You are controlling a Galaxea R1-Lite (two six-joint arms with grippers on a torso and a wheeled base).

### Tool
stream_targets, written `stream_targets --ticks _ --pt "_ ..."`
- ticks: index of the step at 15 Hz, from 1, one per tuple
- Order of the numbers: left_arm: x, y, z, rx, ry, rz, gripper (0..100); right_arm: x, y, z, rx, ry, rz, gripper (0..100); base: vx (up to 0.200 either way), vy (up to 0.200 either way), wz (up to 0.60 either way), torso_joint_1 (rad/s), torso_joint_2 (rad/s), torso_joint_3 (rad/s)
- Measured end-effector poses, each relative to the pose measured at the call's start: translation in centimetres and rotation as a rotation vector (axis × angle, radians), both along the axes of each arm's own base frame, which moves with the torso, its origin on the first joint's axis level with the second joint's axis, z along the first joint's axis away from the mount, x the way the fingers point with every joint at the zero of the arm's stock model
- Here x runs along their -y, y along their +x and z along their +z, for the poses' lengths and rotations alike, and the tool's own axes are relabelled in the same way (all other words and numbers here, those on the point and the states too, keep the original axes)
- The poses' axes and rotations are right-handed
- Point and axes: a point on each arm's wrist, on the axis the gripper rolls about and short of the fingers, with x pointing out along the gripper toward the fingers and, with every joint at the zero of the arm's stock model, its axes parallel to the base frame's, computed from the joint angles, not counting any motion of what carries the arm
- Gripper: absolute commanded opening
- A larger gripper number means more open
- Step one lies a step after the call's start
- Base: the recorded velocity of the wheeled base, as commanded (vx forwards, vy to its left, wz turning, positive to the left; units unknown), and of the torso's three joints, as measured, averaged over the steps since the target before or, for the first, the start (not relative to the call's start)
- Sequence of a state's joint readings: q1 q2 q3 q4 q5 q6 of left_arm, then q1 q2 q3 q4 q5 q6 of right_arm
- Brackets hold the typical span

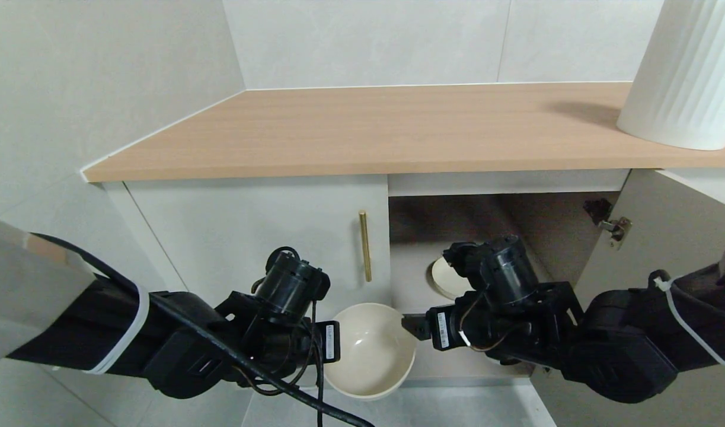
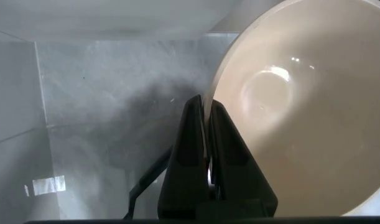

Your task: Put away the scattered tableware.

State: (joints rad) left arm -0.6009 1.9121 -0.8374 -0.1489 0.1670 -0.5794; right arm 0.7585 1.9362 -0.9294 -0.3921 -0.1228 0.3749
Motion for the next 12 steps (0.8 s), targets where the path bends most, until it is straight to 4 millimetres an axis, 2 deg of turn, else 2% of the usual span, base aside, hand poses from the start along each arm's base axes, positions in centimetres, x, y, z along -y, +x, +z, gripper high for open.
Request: stream_targets --ticks 2,8,9,12 --pt "0.2 -0.3 0.3 0.007 -0.004 -0.01 0 -0.5 -0.4 -0.5 -0.001 -0.025 0.029 100 0.0 0.0 0.0 0.0 0.0 0.0" --pt "0.5 -0.8 0.9 0.021 -0.013 -0.029 0 -1.1 -0.1 -2.2 -0.019 -0.068 0.035 100 0.0 0.0 0.0 0.0 0.0 0.0" --pt "0.5 -0.8 0.8 0.021 -0.012 -0.029 0 -1.2 -0.1 -2.2 -0.021 -0.069 0.034 0 0.0 0.0 0.0 0.0 0.0 0.0" --pt "0.6 -0.8 0.7 0.015 -0.009 -0.03 0 -1.2 0.0 -2.3 -0.023 -0.069 0.035 0 0.0 0.0 0.0 0.0 0.0 0.0"
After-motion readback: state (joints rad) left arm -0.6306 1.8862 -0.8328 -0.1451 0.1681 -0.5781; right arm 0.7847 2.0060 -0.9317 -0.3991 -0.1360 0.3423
